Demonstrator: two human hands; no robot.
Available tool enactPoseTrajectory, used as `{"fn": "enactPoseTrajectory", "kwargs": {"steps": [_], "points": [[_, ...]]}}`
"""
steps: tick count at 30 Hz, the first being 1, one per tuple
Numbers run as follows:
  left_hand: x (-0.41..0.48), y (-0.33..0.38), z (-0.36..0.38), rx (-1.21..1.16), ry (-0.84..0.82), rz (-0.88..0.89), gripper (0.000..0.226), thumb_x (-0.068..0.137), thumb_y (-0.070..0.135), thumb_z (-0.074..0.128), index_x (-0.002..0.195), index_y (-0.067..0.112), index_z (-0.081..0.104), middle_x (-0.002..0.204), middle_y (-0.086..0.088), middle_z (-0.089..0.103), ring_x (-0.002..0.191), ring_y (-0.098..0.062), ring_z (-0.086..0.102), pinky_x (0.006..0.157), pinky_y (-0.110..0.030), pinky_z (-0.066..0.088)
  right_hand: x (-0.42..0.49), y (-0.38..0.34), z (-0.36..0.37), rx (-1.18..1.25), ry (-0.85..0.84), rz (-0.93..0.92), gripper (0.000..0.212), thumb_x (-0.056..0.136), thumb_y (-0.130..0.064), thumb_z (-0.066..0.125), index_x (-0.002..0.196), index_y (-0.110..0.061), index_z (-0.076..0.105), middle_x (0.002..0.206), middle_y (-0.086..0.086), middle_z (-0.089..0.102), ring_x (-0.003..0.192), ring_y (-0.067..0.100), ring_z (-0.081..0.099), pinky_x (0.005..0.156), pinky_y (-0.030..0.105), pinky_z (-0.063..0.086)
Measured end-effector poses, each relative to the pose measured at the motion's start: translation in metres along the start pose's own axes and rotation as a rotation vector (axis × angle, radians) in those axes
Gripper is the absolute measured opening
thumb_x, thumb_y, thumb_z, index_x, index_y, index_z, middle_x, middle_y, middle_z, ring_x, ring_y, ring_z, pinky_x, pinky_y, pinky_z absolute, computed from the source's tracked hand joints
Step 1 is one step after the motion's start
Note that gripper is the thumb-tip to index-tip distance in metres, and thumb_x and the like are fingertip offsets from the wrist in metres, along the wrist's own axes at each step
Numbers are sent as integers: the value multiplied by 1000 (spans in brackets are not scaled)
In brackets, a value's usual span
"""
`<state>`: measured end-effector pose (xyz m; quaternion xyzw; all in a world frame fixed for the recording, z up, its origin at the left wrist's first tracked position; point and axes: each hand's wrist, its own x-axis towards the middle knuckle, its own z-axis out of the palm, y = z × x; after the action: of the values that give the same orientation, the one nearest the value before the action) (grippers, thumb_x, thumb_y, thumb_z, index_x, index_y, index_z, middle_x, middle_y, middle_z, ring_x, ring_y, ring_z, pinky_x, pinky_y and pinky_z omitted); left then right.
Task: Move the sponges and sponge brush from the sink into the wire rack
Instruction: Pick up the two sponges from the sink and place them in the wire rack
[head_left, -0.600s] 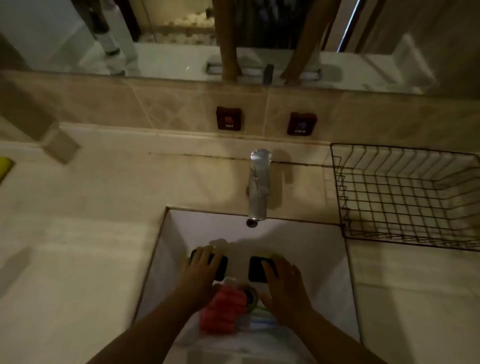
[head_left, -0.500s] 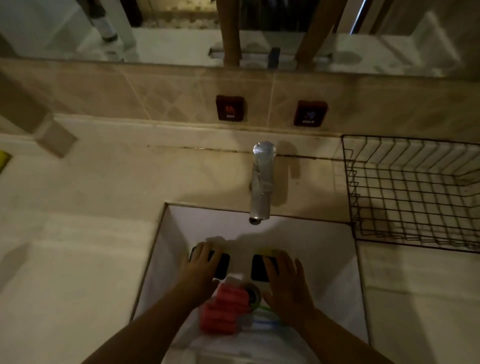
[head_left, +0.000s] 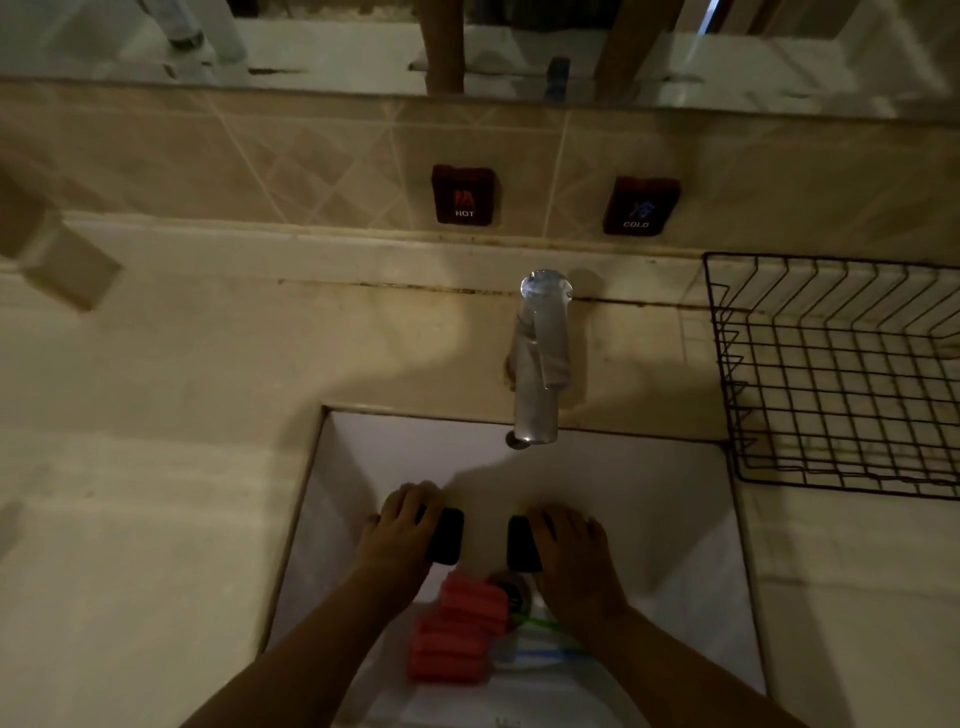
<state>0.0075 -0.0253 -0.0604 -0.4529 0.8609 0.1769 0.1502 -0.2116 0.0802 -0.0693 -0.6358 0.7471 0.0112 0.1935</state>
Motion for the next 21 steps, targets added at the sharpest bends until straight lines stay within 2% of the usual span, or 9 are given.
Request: {"fn": "enactPoseTrajectory", "kwargs": {"steps": [3, 5, 9, 13, 17, 21], "points": [[-2, 3, -11, -14, 26, 27, 79, 88, 26, 65, 153, 16, 21, 154, -7, 27, 136, -30, 32, 99, -44, 45, -3, 1, -5, 22, -43, -11, 63, 83, -19, 65, 142, -15, 43, 141, 9, 50, 130, 33, 45, 107, 52, 35], [-8, 7, -24, -10, 59, 63, 80, 87, 27, 66, 153, 14, 24, 155, -12, 30, 132, -34, 37, 97, -47, 46, -11, -1, -17, 36, -51, -18, 64, 89, -23, 58, 148, -17, 34, 148, 8, 42, 136, 30, 38, 112, 49, 29], [-24, 18, -55, 6, 75, 135, 71, 91, 38, 58, 152, 19, 27, 153, -7, 30, 133, -31, 32, 101, -46, 43, -32, -8, -52, 50, 95, -42, 64, 78, -24, 73, 137, -14, 51, 133, 9, 58, 121, 32, 55, 100, 49, 45], [-44, 33, -87, 13, 130, 215, 72, 90, 44, 53, 151, 21, 25, 150, -4, 32, 129, -28, 35, 99, -43, 44, -57, -20, -93, 109, 172, -19, 62, 85, -34, 62, 142, -25, 40, 141, -1, 49, 129, 20, 43, 108, 38, 34], [-65, 45, -121, 26, 223, 291, 75, 86, 48, 52, 151, 23, 25, 146, -1, 37, 123, -23, 39, 94, -38, 46, -86, -25, -132, 123, 289, -41, 60, 86, -31, 61, 141, -25, 41, 141, -2, 49, 132, 18, 41, 111, 38, 36], [-82, 57, -149, 37, 317, 353, 74, 86, 49, 50, 151, 22, 27, 141, -1, 42, 120, -24, 41, 89, -37, 46, -107, -21, -165, 72, 309, -22, 68, 81, -30, 57, 145, -26, 34, 144, -3, 43, 134, 18, 36, 112, 36, 35]]}}
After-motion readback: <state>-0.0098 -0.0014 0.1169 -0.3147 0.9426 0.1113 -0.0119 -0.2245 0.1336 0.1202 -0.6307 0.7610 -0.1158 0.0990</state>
